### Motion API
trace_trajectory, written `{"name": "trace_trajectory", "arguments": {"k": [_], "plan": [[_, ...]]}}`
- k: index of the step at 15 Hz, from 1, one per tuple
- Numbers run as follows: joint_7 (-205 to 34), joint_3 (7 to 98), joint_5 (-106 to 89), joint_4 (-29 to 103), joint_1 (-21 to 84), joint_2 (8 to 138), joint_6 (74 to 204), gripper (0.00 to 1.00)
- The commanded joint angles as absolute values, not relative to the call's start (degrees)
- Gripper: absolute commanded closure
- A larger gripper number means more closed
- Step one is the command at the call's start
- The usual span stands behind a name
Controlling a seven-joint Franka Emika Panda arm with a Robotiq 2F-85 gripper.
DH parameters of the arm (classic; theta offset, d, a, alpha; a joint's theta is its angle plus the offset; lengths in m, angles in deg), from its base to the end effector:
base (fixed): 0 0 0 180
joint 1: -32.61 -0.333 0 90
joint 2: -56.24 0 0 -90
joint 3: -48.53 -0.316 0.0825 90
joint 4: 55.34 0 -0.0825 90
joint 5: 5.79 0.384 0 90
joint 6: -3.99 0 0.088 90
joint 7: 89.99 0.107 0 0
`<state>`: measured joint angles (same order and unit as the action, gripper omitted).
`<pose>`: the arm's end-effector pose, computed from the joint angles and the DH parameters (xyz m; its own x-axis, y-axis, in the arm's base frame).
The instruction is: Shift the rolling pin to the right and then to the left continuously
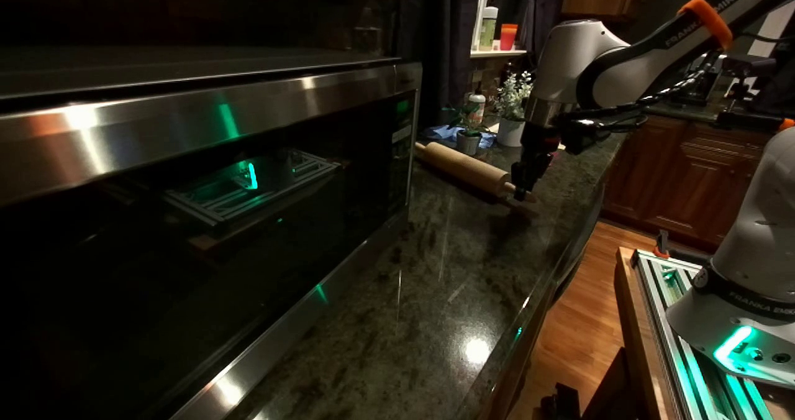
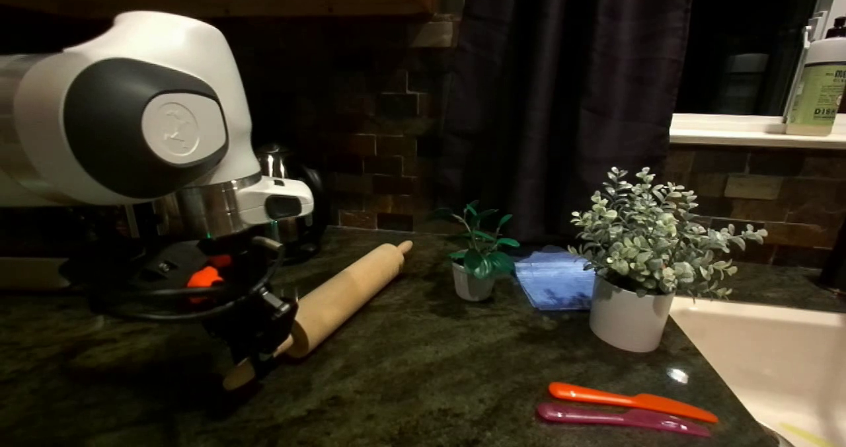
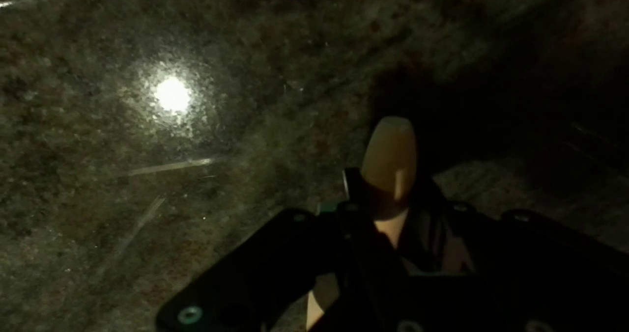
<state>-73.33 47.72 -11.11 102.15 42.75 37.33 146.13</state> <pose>0.3809 -0.0626 0.3240 0.9257 -0.3707 0.0759 -0.3746 -0.9260 0.0461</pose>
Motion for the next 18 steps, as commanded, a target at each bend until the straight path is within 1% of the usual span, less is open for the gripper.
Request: {"name": "trace_trajectory", "arguments": {"k": [1, 18], "plan": [[-72.4, 48.0, -12.0, 102.1, 43.0, 38.2, 146.7, 0.93], [-78.4, 46.6, -9.3, 100.3, 35.8, 40.1, 144.3, 0.93]]}}
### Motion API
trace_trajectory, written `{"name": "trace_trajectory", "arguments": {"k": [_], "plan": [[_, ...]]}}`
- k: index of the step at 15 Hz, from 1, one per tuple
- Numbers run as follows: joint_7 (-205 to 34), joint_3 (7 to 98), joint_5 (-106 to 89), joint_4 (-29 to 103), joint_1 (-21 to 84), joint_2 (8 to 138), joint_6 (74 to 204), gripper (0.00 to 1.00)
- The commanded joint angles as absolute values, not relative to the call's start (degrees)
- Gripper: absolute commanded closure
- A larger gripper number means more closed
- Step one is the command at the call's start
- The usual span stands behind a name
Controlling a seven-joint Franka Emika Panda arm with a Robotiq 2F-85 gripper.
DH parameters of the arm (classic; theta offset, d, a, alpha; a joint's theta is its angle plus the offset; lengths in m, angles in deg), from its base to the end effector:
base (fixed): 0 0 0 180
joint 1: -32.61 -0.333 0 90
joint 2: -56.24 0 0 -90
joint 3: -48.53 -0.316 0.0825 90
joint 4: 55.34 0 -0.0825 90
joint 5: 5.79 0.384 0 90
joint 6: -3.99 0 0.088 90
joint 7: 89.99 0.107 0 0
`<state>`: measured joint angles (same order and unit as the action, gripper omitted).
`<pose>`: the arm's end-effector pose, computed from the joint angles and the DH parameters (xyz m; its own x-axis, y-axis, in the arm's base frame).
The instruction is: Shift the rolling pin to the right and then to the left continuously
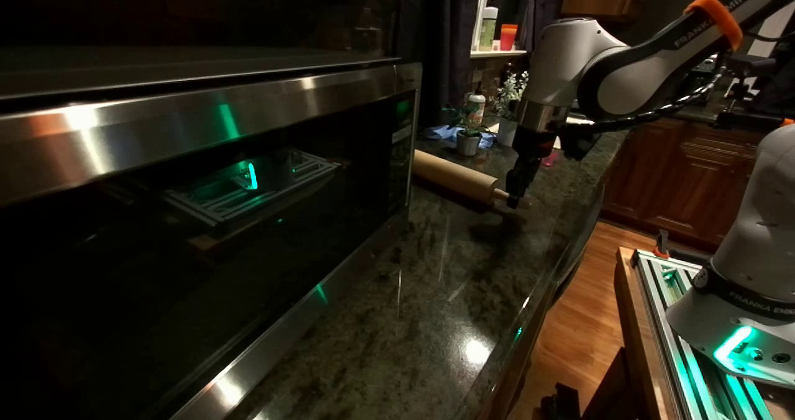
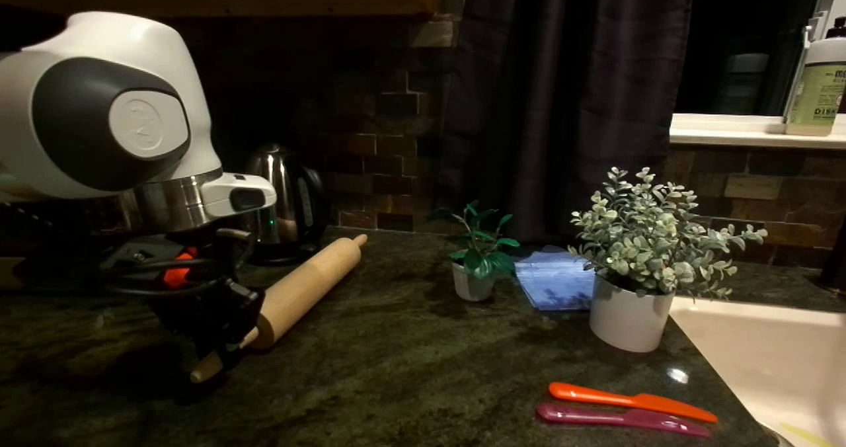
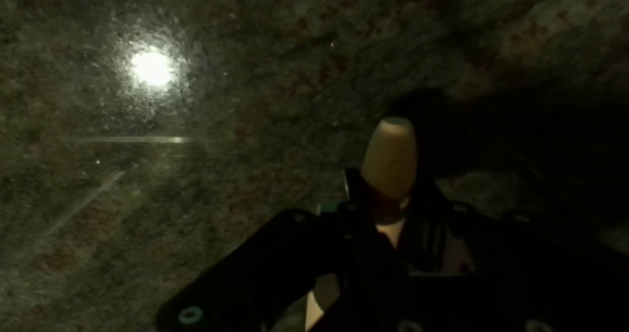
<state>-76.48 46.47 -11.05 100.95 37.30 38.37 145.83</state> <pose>0.3919 -0.0185 0.3249 0.9754 -0.2084 0.0717 -0.2126 -0.9755 0.0566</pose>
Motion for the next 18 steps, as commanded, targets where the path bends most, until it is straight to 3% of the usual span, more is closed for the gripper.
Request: {"name": "trace_trajectory", "arguments": {"k": [1, 18], "plan": [[-79.0, 46.6, -9.0, 100.2, 35.3, 40.1, 144.3, 0.93], [-77.1, 50.0, -4.5, 99.0, 37.3, 41.9, 141.9, 0.93]]}}
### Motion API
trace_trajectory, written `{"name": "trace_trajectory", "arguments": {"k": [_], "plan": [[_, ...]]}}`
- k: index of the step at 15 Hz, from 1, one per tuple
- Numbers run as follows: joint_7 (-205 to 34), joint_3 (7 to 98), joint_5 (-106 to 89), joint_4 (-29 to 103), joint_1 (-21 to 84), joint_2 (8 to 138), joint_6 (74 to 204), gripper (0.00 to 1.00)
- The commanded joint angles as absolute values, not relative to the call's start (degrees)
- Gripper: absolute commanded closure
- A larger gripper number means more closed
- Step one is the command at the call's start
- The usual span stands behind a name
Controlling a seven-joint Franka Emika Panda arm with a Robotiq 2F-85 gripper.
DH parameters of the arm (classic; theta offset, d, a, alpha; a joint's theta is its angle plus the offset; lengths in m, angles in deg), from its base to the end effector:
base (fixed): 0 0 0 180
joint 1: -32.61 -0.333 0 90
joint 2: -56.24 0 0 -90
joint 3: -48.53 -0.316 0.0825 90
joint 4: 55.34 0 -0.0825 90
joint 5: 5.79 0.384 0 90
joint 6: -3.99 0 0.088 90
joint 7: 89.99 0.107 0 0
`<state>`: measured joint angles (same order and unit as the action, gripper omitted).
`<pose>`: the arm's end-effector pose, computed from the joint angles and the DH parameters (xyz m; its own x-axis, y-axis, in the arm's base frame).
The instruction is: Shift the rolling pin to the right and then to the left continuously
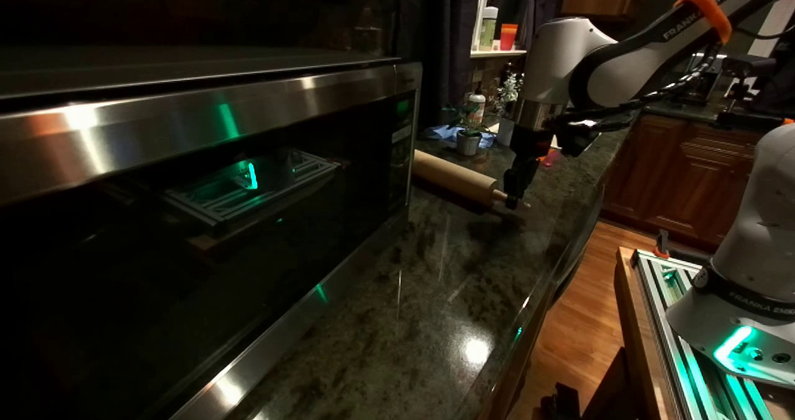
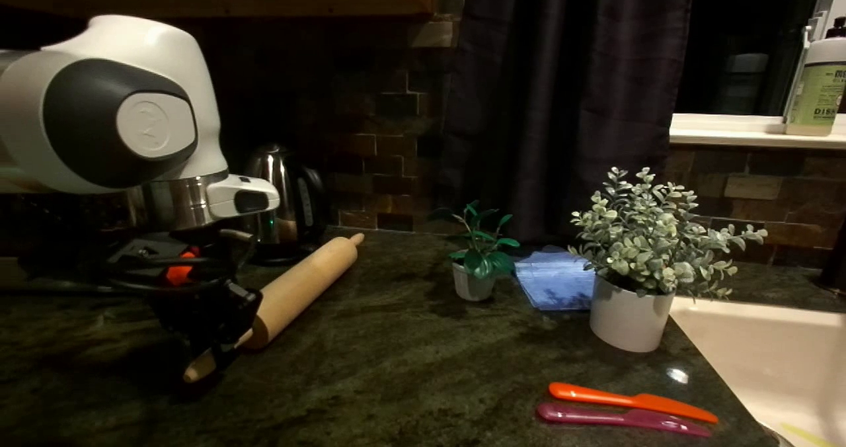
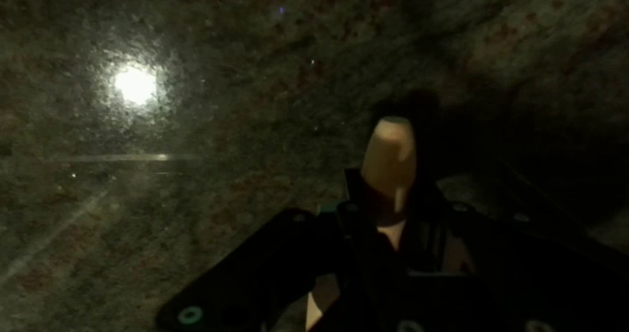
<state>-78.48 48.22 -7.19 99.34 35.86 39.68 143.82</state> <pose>0.3974 -0.0206 0.3242 0.9723 -0.2315 0.0326 -0.2320 -0.9726 0.0116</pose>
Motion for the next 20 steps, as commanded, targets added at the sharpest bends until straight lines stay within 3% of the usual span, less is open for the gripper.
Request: {"name": "trace_trajectory", "arguments": {"k": [1, 20], "plan": [[-76.4, 50.7, -3.8, 98.9, 37.9, 42.0, 141.5, 0.93], [-70.2, 53.4, 6.1, 98.2, 40.5, 43.9, 140.4, 0.93]]}}
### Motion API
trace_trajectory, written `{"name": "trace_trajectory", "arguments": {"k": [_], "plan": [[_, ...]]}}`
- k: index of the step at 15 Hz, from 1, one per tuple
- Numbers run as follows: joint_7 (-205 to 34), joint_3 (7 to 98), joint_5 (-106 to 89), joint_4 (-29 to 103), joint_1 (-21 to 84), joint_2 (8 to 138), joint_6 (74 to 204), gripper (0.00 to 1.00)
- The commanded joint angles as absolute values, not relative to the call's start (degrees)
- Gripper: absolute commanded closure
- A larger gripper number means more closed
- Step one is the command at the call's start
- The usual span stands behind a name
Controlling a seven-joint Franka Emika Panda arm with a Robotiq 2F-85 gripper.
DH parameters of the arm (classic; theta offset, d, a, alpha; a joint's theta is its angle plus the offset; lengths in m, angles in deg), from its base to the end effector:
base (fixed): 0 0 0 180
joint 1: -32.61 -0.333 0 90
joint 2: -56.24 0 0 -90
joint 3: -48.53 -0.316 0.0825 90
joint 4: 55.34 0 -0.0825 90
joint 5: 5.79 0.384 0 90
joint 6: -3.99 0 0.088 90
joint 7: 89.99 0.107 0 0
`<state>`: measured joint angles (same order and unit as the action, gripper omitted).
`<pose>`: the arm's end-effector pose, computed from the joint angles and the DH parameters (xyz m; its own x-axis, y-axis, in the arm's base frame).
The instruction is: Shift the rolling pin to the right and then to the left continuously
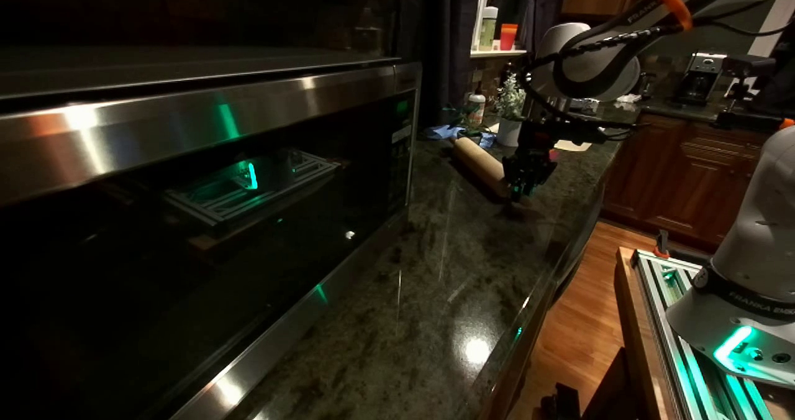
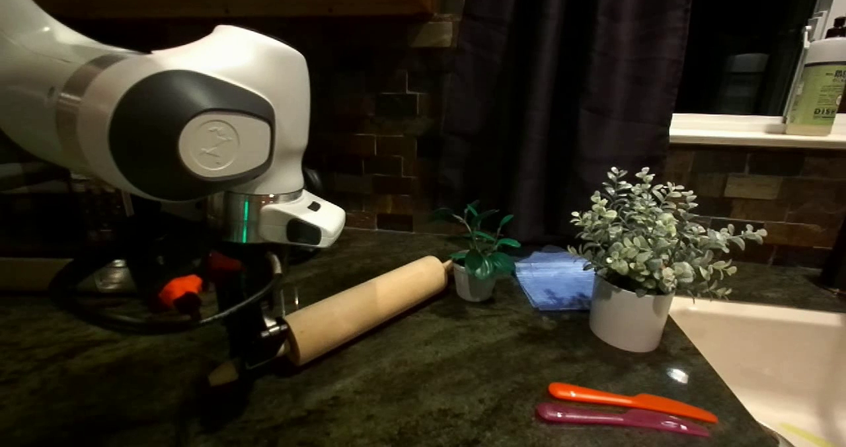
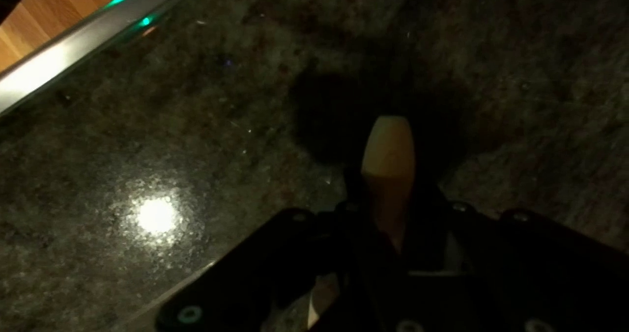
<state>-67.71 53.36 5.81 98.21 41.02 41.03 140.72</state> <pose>0.3888 -0.0880 0.3179 0.7213 -0.6857 -0.0978 -0.6924 -0.7101 -0.1276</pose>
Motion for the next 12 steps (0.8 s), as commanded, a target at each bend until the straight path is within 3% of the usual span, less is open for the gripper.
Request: {"name": "trace_trajectory", "arguments": {"k": [1, 12], "plan": [[-71.4, 53.3, 5.5, 98.1, 40.3, 43.9, 140.1, 0.93], [-83.8, 51.0, -5.5, 95.9, 38.2, 44.0, 133.7, 0.93]]}}
